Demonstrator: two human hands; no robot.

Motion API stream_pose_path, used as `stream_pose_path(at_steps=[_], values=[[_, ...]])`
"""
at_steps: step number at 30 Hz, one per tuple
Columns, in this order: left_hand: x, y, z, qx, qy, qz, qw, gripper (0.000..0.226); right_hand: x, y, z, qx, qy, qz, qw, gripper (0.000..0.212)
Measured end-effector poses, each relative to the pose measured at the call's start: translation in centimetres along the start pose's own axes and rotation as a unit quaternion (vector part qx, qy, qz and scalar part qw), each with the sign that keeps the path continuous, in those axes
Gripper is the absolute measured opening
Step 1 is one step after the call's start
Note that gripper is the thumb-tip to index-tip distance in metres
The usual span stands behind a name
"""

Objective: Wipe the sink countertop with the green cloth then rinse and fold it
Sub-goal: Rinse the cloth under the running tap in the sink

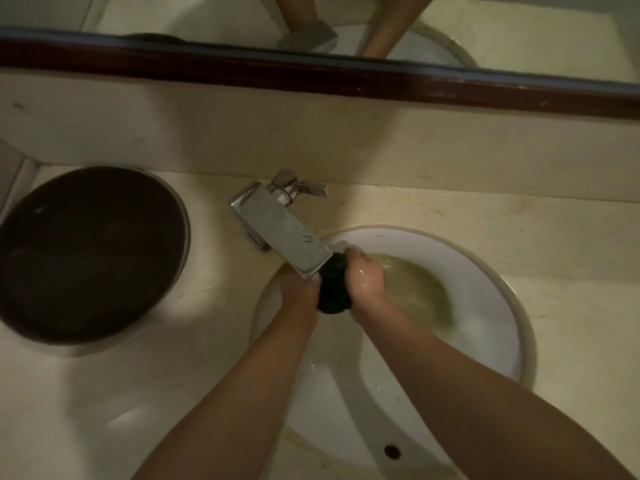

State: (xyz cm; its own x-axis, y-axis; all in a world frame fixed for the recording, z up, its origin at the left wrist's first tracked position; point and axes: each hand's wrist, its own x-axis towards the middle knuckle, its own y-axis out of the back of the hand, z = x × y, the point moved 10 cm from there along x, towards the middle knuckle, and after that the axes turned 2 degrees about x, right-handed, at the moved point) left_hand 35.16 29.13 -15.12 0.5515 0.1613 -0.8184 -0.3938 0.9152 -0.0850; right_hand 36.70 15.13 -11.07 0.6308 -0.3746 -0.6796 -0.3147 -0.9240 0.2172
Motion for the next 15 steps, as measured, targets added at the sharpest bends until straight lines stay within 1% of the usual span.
stream_pose_path(at_steps=[2, 3, 4, 5, 6, 7, 8, 9, 10, 11, 12, 13, 14, 15], values=[[-0.2, -0.7, -2.5, -0.013, 0.084, -0.069, 0.994, 0.022, 0.4, 1.7, -0.1, 0.002, 0.038, 0.013, 0.999, 0.025], [-0.8, -1.1, -3.5, -0.017, 0.125, -0.109, 0.986, 0.027, 0.5, 1.9, -0.3, -0.016, 0.067, -0.001, 0.998, 0.027], [-1.1, -1.4, -3.9, -0.038, 0.151, -0.133, 0.979, 0.030, 0.1, 1.9, -0.6, -0.015, 0.096, -0.019, 0.995, 0.027], [-1.3, -1.8, -3.8, -0.048, 0.151, -0.154, 0.975, 0.032, -0.2, 1.8, -0.5, -0.002, 0.114, -0.034, 0.993, 0.024], [-1.2, -2.3, -3.3, -0.072, 0.131, -0.163, 0.975, 0.032, -0.3, 1.9, -0.2, 0.020, 0.116, -0.030, 0.993, 0.021], [-0.8, -2.5, -2.5, -0.088, 0.093, -0.154, 0.980, 0.028, -0.2, 2.4, 0.3, 0.038, 0.109, -0.007, 0.993, 0.019], [-0.6, -2.4, -1.4, -0.100, 0.052, -0.129, 0.985, 0.021, 0.4, 3.2, 1.4, 0.071, 0.083, 0.024, 0.994, 0.018], [-0.6, -2.0, -0.7, -0.124, 0.029, -0.107, 0.986, 0.013, 0.9, 3.8, 3.0, 0.113, 0.035, 0.051, 0.992, 0.016], [-0.6, -1.6, -0.4, -0.142, 0.022, -0.085, 0.986, 0.011, 1.1, 3.6, 4.7, 0.161, -0.029, 0.044, 0.986, 0.012], [-0.3, -1.1, 0.0, -0.141, 0.001, -0.068, 0.988, 0.015, 1.2, 2.7, 6.1, 0.200, -0.090, 0.012, 0.976, 0.015], [-0.5, -1.0, 0.1, -0.142, -0.013, -0.066, 0.988, 0.026, 1.2, 1.6, 7.1, 0.241, -0.139, -0.029, 0.960, 0.027], [-0.3, -1.2, 0.1, -0.137, -0.025, -0.082, 0.987, 0.037, 1.1, 0.5, 7.6, 0.274, -0.168, -0.068, 0.945, 0.039], [-0.5, -1.5, 0.2, -0.145, -0.037, -0.090, 0.985, 0.036, 1.0, -0.4, 7.5, 0.287, -0.183, -0.105, 0.935, 0.053], [-0.7, -1.7, 0.2, -0.138, -0.046, -0.092, 0.985, 0.023, 0.9, -1.5, 7.4, 0.279, -0.192, -0.149, 0.929, 0.069]])
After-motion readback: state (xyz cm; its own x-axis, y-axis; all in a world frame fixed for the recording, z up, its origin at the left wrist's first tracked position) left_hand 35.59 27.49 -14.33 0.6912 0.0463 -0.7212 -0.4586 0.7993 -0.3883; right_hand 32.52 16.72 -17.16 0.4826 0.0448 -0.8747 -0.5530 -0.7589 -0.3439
